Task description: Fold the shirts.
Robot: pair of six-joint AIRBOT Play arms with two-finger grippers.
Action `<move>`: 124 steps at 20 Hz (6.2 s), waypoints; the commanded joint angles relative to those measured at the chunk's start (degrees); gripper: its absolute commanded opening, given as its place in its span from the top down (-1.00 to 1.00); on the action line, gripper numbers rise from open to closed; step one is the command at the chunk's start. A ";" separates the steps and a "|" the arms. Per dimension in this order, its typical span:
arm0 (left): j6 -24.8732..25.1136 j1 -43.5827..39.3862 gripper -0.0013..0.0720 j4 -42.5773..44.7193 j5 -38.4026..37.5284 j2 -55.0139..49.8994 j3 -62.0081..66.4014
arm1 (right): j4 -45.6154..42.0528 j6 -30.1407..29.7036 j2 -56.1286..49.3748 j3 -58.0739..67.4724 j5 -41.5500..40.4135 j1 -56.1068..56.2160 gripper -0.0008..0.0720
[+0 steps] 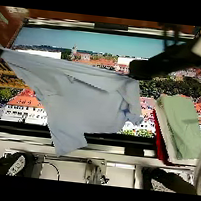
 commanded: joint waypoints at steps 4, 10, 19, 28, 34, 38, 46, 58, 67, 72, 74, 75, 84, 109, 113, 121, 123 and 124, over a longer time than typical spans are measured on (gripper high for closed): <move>-0.92 -1.40 0.88 -2.71 3.34 -19.85 -4.46 | 1.20 -0.83 -21.55 -2.93 -27.12 0.00 0.73; -5.42 -6.54 -0.25 -3.17 -2.73 -31.52 -4.44 | 2.19 -3.98 -24.33 -2.91 -23.50 -0.44 -0.66; -4.63 1.53 -0.64 3.56 -25.03 -26.58 -9.97 | -3.13 -11.04 -8.68 -11.85 10.34 -19.93 -0.66; -0.22 2.29 -0.64 2.23 -13.05 -20.28 -32.94 | 6.82 -12.11 5.84 -36.13 -1.99 -27.04 -0.66; 0.22 2.21 -0.64 0.37 -10.25 -23.63 -32.94 | 7.41 -12.00 5.81 -36.33 -5.75 -27.06 -0.66; 2.21 2.16 -0.40 -6.73 -7.85 -26.53 -32.94 | 7.30 -11.89 5.84 -36.70 -4.35 -27.06 -0.66; 4.42 2.19 -0.20 -7.04 -10.99 -29.88 -32.57 | 7.06 -12.81 5.81 -44.92 -7.02 -27.06 -0.92; 7.78 2.16 0.88 -7.08 -12.07 -29.88 -32.59 | 8.35 -13.05 -2.08 -46.62 -15.78 -27.02 -0.92; 7.50 2.16 0.88 -7.30 -12.28 -29.86 -32.59 | 9.84 -16.59 -8.87 -46.62 -16.83 -27.02 -0.92; 7.13 2.19 0.88 -7.72 -12.92 -29.62 -32.06 | 14.80 -18.56 -9.70 -46.60 -18.14 -27.02 0.49; 7.10 2.16 0.89 -7.76 -13.29 -29.33 -29.70 | 17.86 -22.97 -9.11 -46.45 -14.62 -27.02 0.77; 7.10 2.16 0.89 -7.74 -13.55 -28.57 -27.85 | 19.74 -25.92 -8.09 -46.21 -13.00 -27.02 0.77; 4.94 2.16 0.89 -7.69 -4.76 -5.01 13.00 | 22.16 -29.44 19.71 -22.95 -21.75 -27.06 0.78; 0.22 2.19 0.89 2.95 -14.69 9.38 20.33 | -1.46 -10.67 35.26 -4.72 7.13 -27.06 0.77; 2.75 2.16 0.89 2.89 -8.55 3.26 3.13 | -1.51 -9.20 25.57 -12.98 2.69 -27.06 0.77; 6.23 -0.55 0.89 -10.25 4.72 -30.53 6.60 | 10.29 -9.66 -4.35 -16.79 -28.15 -27.02 0.77; 6.23 -3.32 0.89 -10.27 4.96 -38.32 12.09 | 12.63 -9.64 -9.75 -16.79 -33.90 -27.02 0.78; 6.23 -4.68 0.89 -10.25 6.08 -41.70 14.71 | 13.40 -9.79 -11.69 -16.79 -36.48 -27.02 0.78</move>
